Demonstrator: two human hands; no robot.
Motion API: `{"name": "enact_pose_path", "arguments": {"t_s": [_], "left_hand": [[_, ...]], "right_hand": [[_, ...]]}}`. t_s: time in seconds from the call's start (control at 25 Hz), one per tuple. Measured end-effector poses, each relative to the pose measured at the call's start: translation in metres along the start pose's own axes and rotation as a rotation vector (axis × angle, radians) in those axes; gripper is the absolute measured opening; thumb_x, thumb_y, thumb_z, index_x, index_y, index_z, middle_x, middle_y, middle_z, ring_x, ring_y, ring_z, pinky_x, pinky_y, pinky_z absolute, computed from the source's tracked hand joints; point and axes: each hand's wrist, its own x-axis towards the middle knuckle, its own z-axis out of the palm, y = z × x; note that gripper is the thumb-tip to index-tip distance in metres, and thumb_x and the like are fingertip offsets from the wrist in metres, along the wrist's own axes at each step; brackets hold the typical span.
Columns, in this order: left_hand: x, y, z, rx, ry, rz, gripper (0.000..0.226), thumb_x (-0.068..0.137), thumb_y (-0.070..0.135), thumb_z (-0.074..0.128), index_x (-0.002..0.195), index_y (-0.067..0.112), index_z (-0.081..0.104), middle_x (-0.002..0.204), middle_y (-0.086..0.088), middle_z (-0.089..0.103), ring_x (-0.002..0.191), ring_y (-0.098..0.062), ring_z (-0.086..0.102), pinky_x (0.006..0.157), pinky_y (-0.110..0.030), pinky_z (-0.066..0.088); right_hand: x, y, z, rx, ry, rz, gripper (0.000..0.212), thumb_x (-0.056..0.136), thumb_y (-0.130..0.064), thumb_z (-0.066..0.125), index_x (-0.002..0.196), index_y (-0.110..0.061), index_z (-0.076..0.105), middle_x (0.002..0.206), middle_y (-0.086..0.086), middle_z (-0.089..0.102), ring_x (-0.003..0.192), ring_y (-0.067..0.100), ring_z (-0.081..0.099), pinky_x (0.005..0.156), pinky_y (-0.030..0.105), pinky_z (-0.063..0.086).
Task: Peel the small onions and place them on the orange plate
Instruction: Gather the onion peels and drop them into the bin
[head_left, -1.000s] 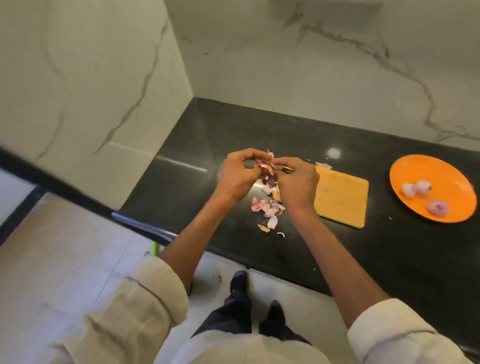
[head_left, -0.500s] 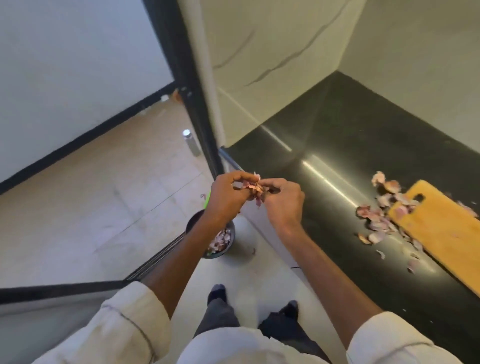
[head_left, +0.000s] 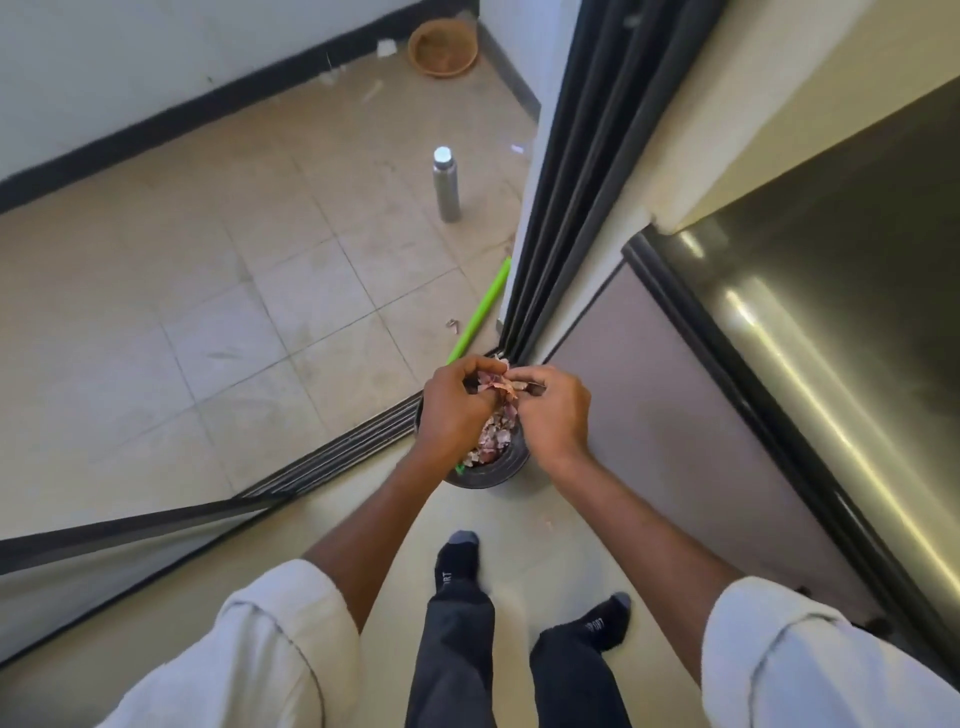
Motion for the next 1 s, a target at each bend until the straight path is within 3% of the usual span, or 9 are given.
{"name": "enact_pose_path", "arguments": {"t_s": [0.12, 0.32, 0.48, 0.56, 0.64, 0.76, 0.88, 1.0], "left_hand": [[0.028, -0.029, 0.005, 0.039, -0.004, 0.001, 0.032, 0.083, -0.001, 0.077, 0.108, 0.019, 0.081, 0.103, 0.005, 0.079, 0.098, -0.011, 0.074, 0.092, -0.039, 0.061], [0.059, -0.058, 0.001, 0.274, -0.15, 0.037, 0.042, 0.088, -0.001, 0.071, 0.126, 0.016, 0.075, 0.121, -0.004, 0.077, 0.114, -0.022, 0.071, 0.1, -0.043, 0.058], [0.073, -0.056, -0.012, 0.401, -0.2, 0.007, 0.032, 0.096, 0.001, 0.064, 0.124, 0.012, 0.077, 0.125, -0.006, 0.076, 0.111, -0.021, 0.069, 0.093, -0.028, 0.051], [0.07, -0.044, -0.018, 0.419, -0.168, -0.007, 0.024, 0.098, 0.002, 0.065, 0.113, 0.012, 0.081, 0.118, -0.006, 0.078, 0.107, -0.02, 0.069, 0.09, -0.028, 0.051], [0.06, -0.027, -0.02, 0.426, -0.12, -0.013, 0.022, 0.097, 0.002, 0.067, 0.108, 0.013, 0.083, 0.115, -0.006, 0.079, 0.107, -0.024, 0.071, 0.094, -0.033, 0.054], [0.032, -0.001, -0.021, 0.518, -0.138, -0.005, 0.034, 0.094, 0.001, 0.065, 0.121, 0.015, 0.079, 0.121, -0.007, 0.077, 0.112, -0.029, 0.071, 0.099, -0.038, 0.055], [0.0, 0.034, -0.024, 0.696, -0.133, 0.167, 0.023, 0.093, 0.004, 0.065, 0.109, 0.012, 0.08, 0.112, -0.01, 0.069, 0.103, -0.035, 0.067, 0.088, -0.043, 0.055], [-0.047, 0.098, -0.024, 0.608, -0.07, 0.326, 0.022, 0.093, 0.001, 0.062, 0.103, 0.009, 0.08, 0.11, -0.01, 0.07, 0.1, -0.031, 0.065, 0.087, -0.045, 0.054]], "right_hand": [[0.026, 0.025, 0.033, -0.04, -0.047, 0.012, 0.041, 0.079, 0.008, 0.07, 0.103, -0.022, 0.083, 0.101, -0.01, 0.076, 0.094, 0.011, 0.074, 0.087, 0.039, 0.064], [0.053, 0.051, 0.066, -0.172, -0.132, 0.087, 0.037, 0.085, -0.001, 0.075, 0.112, -0.025, 0.08, 0.111, -0.001, 0.078, 0.103, 0.016, 0.074, 0.093, 0.034, 0.062], [0.05, 0.044, 0.061, -0.156, -0.027, 0.156, 0.041, 0.084, 0.007, 0.062, 0.109, -0.018, 0.082, 0.108, 0.005, 0.079, 0.1, 0.02, 0.074, 0.095, 0.028, 0.058], [0.043, 0.036, 0.05, -0.116, 0.028, 0.206, 0.036, 0.086, 0.004, 0.063, 0.107, -0.018, 0.084, 0.104, 0.001, 0.08, 0.094, 0.016, 0.075, 0.09, 0.023, 0.058], [0.034, 0.022, 0.035, -0.073, 0.06, 0.251, 0.034, 0.086, 0.002, 0.065, 0.102, -0.021, 0.084, 0.097, -0.004, 0.081, 0.088, 0.01, 0.074, 0.089, 0.027, 0.062], [0.011, -0.012, 0.009, -0.02, 0.047, 0.225, 0.035, 0.084, 0.005, 0.065, 0.099, -0.02, 0.085, 0.092, -0.006, 0.08, 0.086, 0.008, 0.074, 0.09, 0.031, 0.063], [-0.014, -0.056, -0.029, 0.026, 0.059, 0.115, 0.032, 0.09, 0.003, 0.066, 0.104, -0.019, 0.084, 0.098, -0.005, 0.08, 0.092, 0.009, 0.074, 0.089, 0.024, 0.06], [-0.045, -0.095, -0.09, 0.113, 0.202, 0.033, 0.031, 0.094, 0.001, 0.064, 0.106, -0.02, 0.083, 0.1, -0.007, 0.079, 0.091, 0.006, 0.072, 0.086, 0.018, 0.055]]}}
